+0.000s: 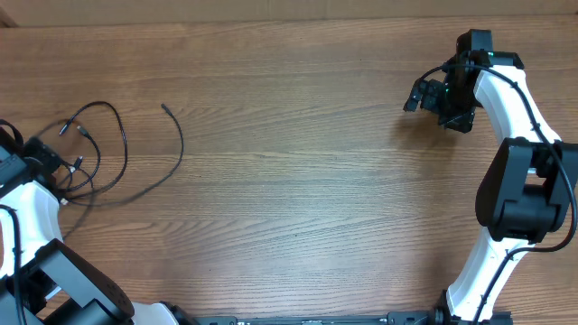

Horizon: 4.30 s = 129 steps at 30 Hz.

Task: Untangle cables

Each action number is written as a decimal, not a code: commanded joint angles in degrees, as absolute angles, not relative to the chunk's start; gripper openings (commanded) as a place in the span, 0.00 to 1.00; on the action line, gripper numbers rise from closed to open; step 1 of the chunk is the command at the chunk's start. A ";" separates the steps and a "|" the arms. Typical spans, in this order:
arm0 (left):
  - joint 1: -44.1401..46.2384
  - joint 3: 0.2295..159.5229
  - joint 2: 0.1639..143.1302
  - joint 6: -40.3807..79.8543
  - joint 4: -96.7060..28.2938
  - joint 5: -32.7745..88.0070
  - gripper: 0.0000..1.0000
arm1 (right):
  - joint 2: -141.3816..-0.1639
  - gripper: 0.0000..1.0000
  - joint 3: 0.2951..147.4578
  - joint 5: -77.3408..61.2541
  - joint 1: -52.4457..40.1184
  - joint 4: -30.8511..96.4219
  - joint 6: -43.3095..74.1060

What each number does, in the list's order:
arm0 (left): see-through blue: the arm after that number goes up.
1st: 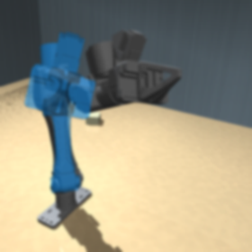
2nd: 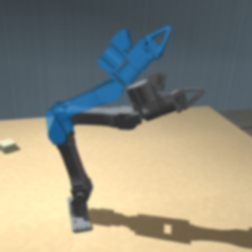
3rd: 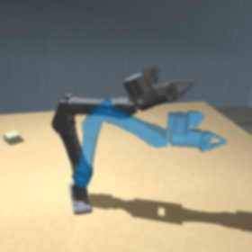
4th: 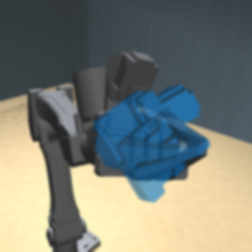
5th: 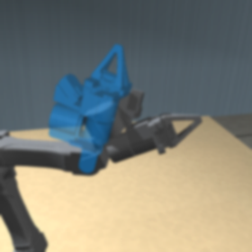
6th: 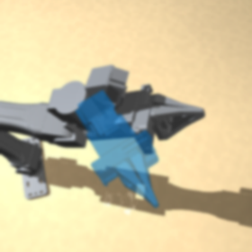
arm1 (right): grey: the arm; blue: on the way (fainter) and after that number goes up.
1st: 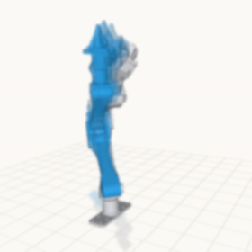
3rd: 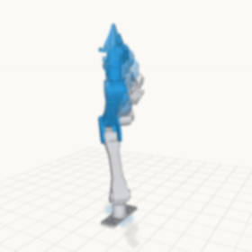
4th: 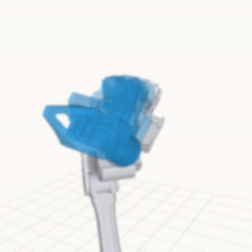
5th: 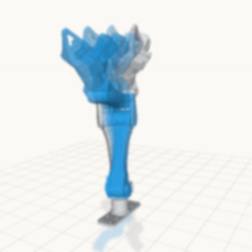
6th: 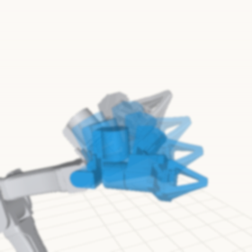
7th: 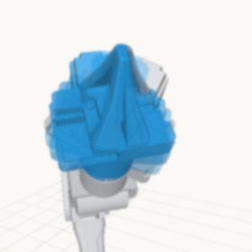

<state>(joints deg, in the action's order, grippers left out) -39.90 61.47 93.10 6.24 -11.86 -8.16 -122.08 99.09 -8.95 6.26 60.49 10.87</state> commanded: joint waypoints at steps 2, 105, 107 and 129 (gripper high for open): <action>-39.29 62.13 92.25 6.87 -11.51 3.53 0.69 | -120.25 1.00 99.57 -8.60 6.13 60.27 10.79; -12.60 64.64 101.89 11.60 -15.18 10.33 1.00 | -120.22 1.00 99.57 -8.60 6.13 60.27 10.79; -12.60 64.64 101.89 11.57 -15.18 10.33 1.00 | -120.25 1.00 99.57 -8.60 6.13 60.27 10.79; -12.38 64.64 101.89 11.60 -15.18 10.33 1.00 | -115.20 1.00 99.48 -8.60 6.13 60.29 10.79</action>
<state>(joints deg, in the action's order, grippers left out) -12.71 64.23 102.32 11.88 -15.25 9.45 -121.25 99.07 -8.95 6.26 60.53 10.90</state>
